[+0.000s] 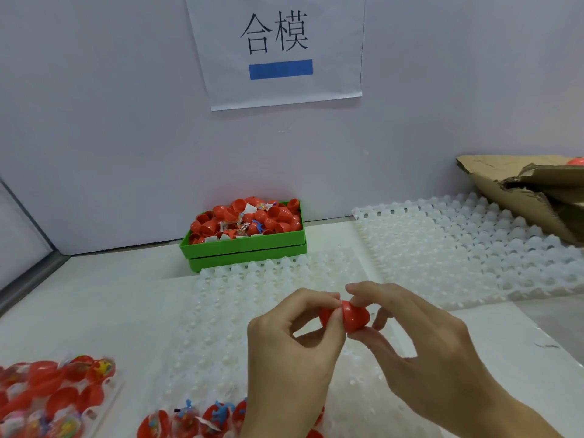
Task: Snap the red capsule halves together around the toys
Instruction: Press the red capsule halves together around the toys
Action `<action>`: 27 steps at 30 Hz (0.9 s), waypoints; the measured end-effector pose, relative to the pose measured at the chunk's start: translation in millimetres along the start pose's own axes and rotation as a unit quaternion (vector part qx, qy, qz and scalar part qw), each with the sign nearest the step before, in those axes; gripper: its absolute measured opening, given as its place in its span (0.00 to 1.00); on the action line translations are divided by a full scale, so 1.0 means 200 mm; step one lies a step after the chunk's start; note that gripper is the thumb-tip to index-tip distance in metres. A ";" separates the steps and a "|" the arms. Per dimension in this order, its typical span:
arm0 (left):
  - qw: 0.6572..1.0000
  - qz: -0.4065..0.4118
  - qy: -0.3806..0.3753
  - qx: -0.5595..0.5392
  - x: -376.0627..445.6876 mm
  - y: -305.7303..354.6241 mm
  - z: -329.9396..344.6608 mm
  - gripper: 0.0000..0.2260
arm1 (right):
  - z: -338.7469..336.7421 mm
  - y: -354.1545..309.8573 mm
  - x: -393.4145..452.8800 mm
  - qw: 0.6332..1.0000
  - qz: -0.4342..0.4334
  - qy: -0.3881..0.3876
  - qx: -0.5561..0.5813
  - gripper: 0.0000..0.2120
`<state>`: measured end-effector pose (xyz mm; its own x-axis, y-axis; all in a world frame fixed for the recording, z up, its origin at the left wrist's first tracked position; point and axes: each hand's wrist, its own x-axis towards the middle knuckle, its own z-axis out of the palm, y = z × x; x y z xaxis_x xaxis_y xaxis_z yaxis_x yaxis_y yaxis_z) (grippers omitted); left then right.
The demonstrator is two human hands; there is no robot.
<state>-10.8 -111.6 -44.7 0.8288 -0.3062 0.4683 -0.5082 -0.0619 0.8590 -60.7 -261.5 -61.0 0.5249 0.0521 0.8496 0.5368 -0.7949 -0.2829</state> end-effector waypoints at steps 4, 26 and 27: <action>0.999 -0.001 -0.029 -0.035 0.00 0.02 0.00 0.15 | -0.02 0.01 0.01 1.000 0.012 0.019 -0.008 0.24; 0.990 0.013 -0.018 -0.141 0.02 0.05 -0.01 0.17 | -0.05 -0.03 0.05 0.994 0.055 0.071 0.060 0.24; 0.989 0.018 -0.018 -0.143 0.02 0.05 -0.01 0.17 | -0.05 -0.03 0.06 0.994 0.056 0.073 0.059 0.24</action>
<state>-11.9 -110.5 -34.2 0.8000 -0.3377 0.4959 -0.4454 0.2195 0.8680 -65.1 -262.3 -45.0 0.4889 -0.1281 0.8629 0.5587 -0.7138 -0.4225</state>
